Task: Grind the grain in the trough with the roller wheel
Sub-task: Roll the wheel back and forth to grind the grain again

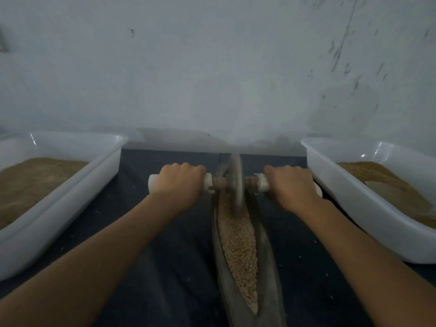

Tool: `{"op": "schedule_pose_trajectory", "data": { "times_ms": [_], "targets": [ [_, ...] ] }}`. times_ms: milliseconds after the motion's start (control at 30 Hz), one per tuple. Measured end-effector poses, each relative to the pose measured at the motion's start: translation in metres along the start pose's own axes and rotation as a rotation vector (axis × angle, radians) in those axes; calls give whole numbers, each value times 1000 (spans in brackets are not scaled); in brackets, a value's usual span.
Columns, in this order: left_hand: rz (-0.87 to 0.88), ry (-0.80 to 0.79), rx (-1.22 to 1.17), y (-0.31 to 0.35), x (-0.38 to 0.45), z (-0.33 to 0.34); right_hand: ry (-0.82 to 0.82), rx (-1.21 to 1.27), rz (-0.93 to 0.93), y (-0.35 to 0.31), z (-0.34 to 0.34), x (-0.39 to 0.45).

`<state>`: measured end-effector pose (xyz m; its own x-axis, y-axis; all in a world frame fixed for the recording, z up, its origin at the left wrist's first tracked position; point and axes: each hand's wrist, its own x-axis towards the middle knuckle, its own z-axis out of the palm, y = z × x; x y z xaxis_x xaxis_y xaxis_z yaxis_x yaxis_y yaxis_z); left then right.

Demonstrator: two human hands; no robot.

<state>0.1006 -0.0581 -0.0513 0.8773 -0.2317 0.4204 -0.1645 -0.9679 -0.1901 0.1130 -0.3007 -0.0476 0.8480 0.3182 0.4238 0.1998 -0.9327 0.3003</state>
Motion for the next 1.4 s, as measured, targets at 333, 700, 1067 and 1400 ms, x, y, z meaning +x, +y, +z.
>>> {"op": "schedule_pose_trajectory", "data": {
  "times_ms": [333,700,1067,1400],
  "targets": [
    [302,135,-109,5,-117,-49,-321,125,-218,-8,-72,-110],
    [-27,-28,57,6,12,-7,20,113,84,4,22,-11],
    [134,-98,-59,8,-116,-57,205,76,-223,-5,-58,-122],
    [-69,-38,-6,-2,-5,0,41,14,-14,0,-1,-15]
  ]
}}
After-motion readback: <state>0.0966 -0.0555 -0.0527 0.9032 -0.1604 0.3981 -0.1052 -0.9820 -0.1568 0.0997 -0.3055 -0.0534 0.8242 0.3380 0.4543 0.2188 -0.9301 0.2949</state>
